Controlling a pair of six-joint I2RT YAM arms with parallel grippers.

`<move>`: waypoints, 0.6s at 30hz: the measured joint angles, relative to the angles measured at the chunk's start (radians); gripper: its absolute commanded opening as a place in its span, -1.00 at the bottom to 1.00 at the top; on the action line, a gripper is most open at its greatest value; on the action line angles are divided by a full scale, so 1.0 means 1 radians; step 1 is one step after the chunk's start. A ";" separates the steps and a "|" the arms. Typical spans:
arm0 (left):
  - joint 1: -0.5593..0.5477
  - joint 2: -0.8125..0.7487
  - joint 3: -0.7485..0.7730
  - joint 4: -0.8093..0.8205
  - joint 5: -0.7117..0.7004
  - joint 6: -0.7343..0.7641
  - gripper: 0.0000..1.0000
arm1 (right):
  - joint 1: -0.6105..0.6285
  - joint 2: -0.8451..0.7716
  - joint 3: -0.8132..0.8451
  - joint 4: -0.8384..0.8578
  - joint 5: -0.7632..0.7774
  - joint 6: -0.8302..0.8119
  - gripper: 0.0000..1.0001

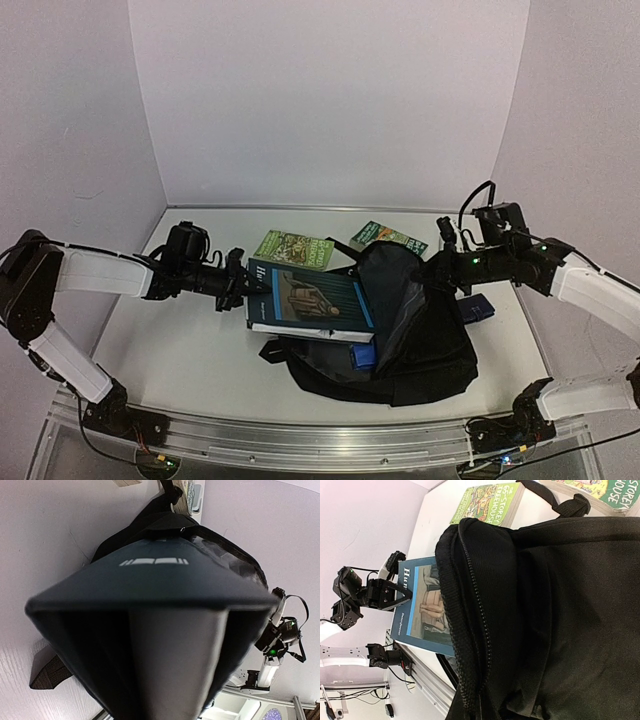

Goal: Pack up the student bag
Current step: Place the book in the student bag.

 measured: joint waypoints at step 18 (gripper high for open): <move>-0.110 0.050 0.125 -0.126 -0.119 0.050 -0.97 | 0.044 0.000 0.045 0.120 -0.028 0.054 -1.00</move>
